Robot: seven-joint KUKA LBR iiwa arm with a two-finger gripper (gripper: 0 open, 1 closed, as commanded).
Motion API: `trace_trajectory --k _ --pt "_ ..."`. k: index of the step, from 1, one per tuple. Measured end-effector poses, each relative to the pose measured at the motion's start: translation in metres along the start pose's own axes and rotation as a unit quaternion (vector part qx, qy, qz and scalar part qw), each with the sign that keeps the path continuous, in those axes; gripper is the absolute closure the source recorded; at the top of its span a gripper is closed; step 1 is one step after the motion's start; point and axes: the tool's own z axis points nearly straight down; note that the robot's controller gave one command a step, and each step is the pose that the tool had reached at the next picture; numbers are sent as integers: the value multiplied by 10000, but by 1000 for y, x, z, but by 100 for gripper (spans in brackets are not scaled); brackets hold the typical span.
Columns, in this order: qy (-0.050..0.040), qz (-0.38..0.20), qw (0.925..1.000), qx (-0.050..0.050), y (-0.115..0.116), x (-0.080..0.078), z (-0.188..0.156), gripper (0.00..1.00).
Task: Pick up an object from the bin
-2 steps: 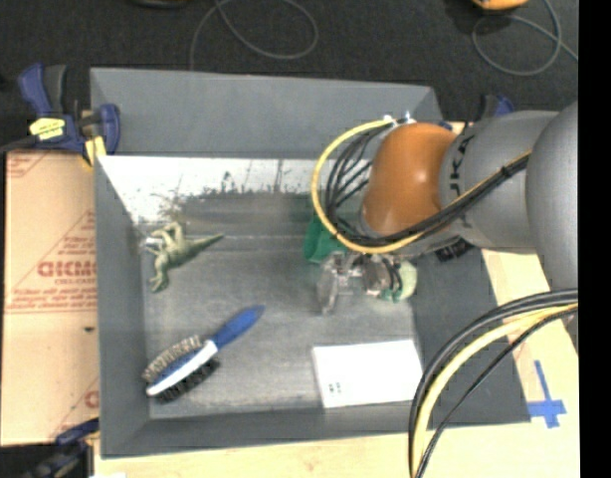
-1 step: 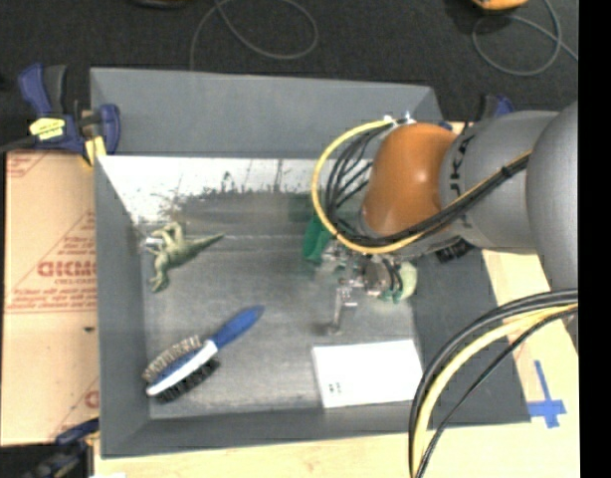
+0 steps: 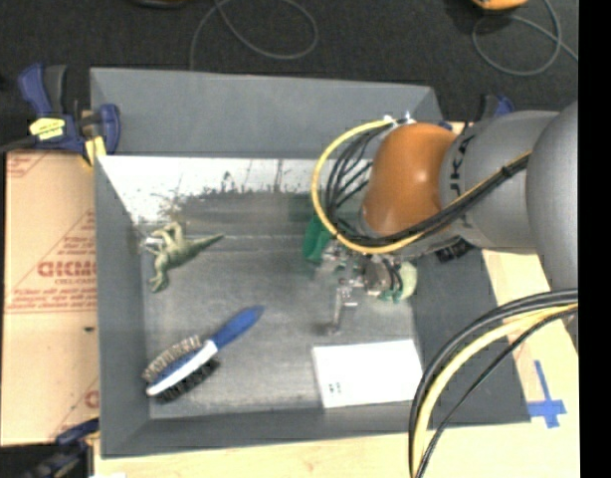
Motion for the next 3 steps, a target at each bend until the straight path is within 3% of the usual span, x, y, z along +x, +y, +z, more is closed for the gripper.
trace_trajectory --k 1,2,3 --pt "8 -296 9996 11 20 -9 -13 0" --pt "-23 -768 9970 -3 11 -6 -49 0" --pt "-29 -868 9962 7 4 -7 -61 0"
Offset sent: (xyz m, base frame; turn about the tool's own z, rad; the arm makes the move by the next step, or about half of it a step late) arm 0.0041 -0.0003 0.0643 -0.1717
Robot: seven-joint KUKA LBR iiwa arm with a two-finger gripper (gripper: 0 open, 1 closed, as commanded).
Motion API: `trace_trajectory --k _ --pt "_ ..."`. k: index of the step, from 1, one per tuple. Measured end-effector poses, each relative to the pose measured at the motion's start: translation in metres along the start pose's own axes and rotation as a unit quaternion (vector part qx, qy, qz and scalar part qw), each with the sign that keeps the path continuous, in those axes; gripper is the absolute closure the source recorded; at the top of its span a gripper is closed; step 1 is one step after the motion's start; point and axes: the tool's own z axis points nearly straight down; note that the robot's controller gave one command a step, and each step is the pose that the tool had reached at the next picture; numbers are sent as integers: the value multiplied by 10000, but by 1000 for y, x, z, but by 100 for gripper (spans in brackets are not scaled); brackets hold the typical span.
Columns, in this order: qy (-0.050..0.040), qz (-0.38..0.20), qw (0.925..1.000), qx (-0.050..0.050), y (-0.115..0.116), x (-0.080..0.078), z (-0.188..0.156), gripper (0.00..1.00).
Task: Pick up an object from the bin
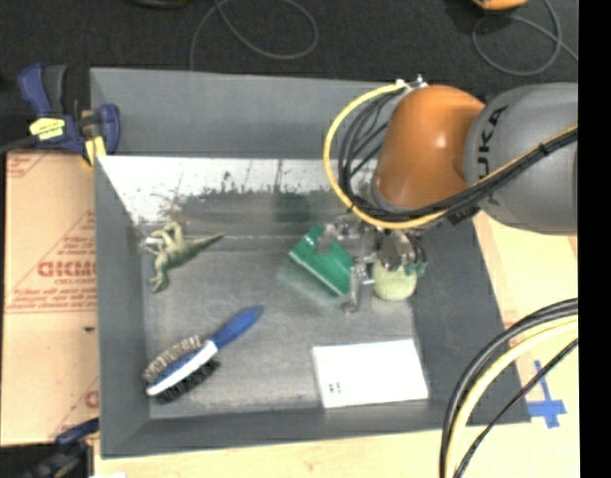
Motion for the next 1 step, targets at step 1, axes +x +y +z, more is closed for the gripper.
trace_trajectory --k 1 --pt "-21 -1423 9898 -2 -5 -15 5 100"
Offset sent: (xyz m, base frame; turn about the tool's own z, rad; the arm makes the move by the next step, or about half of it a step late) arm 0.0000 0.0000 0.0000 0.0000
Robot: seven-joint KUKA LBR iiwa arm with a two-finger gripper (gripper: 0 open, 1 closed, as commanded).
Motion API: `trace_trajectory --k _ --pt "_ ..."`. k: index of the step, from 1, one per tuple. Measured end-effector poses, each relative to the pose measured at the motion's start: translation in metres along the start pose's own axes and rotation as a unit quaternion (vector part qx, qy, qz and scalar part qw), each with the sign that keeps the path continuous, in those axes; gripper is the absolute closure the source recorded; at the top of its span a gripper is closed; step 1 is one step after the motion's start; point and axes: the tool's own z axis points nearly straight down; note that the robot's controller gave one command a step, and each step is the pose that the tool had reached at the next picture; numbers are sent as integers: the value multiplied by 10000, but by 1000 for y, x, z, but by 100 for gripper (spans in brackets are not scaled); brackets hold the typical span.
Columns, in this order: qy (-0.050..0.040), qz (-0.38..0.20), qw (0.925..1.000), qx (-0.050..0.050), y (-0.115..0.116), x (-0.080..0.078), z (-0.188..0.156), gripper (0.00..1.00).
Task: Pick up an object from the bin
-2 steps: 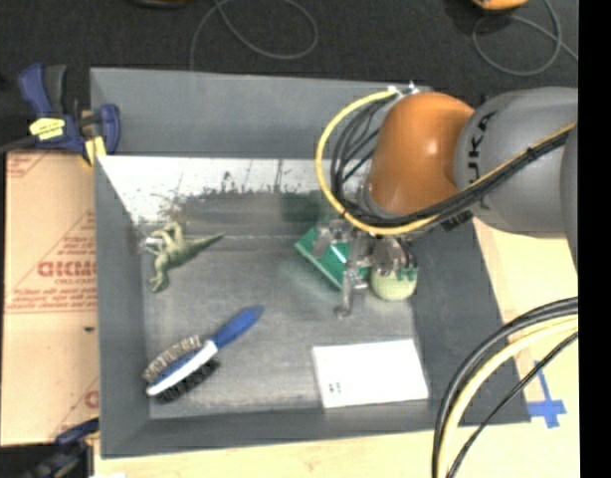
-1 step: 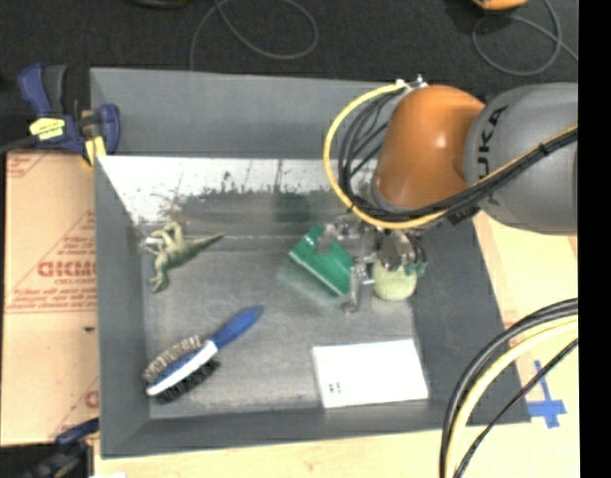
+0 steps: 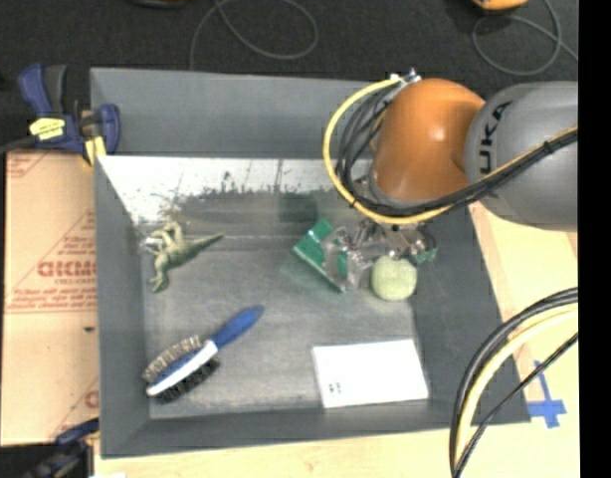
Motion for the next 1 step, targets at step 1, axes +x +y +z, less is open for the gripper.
trace_trajectory --k 1 --pt "-1 5 10000 -2 0 0 0 100"
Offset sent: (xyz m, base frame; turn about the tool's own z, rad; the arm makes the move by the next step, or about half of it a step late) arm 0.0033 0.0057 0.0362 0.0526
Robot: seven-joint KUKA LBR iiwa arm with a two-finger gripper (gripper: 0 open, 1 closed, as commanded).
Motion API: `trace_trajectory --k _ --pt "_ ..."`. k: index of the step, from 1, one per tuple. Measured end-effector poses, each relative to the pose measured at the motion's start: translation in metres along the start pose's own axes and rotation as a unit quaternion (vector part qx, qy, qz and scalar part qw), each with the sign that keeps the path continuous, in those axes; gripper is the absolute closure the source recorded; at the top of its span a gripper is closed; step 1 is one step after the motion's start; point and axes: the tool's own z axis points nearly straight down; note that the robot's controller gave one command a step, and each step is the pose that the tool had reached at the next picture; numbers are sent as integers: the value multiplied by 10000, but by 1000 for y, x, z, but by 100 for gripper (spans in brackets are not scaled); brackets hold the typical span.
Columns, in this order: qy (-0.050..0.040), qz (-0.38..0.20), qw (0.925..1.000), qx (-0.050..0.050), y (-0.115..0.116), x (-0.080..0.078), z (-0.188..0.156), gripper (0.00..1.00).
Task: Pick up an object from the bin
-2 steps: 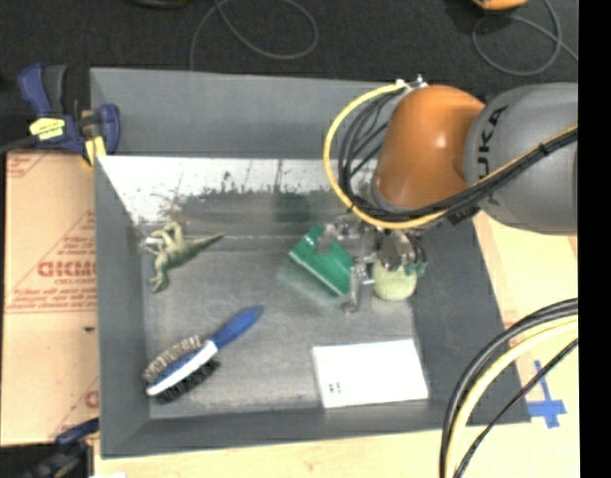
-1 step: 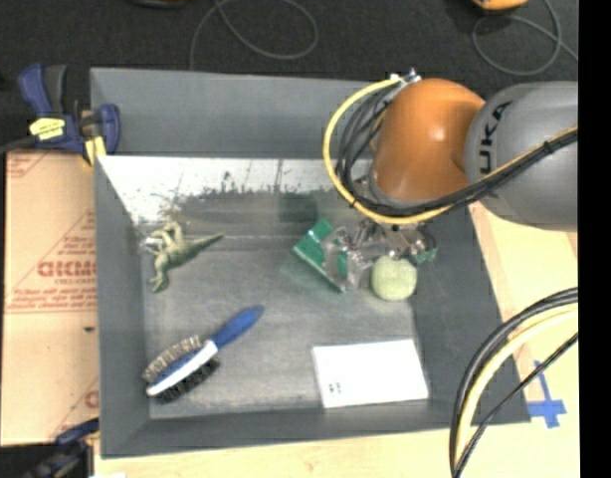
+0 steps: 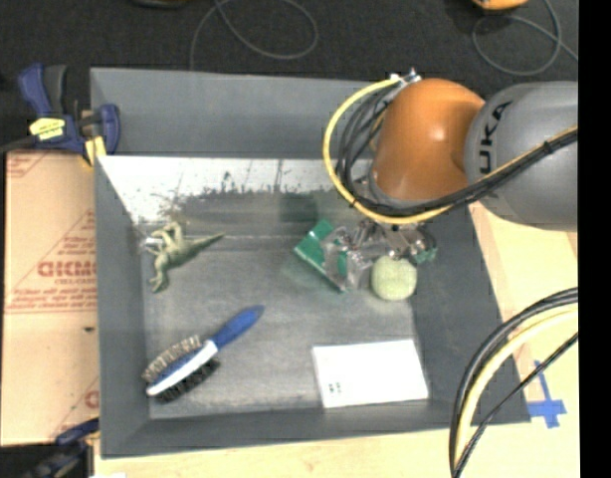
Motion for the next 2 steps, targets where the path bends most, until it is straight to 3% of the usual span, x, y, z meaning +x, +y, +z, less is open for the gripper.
trace_trajectory --k 1,2 --pt "7 155 9999 -4 2 -3 -22 100" --pt "5 185 9998 2 12 3 -118 100"
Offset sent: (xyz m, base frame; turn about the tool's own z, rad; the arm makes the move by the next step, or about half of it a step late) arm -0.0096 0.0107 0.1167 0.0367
